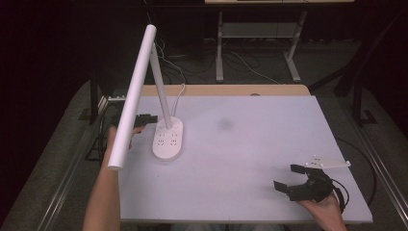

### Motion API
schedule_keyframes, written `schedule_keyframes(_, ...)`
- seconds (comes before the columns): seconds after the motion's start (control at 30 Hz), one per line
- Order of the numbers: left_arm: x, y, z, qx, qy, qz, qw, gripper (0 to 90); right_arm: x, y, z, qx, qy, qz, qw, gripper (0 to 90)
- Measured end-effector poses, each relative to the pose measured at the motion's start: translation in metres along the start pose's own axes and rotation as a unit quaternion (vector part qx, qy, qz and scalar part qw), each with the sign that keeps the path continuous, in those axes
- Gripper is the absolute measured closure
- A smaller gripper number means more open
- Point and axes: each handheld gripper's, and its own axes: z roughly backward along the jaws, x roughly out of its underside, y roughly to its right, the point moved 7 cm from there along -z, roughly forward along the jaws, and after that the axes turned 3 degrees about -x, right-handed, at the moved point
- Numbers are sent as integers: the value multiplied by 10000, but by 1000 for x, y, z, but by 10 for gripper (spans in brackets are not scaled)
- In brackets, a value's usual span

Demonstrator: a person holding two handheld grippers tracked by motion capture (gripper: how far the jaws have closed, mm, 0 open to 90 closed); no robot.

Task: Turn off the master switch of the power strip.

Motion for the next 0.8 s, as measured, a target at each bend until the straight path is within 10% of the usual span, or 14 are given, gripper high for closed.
schedule_keyframes(0.37,4,-2,-13,12,-100,98,9999,799,1,1,-2,1,-31,28,10000,1)
schedule_keyframes(0.8,9,1,-26,-90,-270,-52,9996,897,2,0,-3,2,-63,49,10000,1)
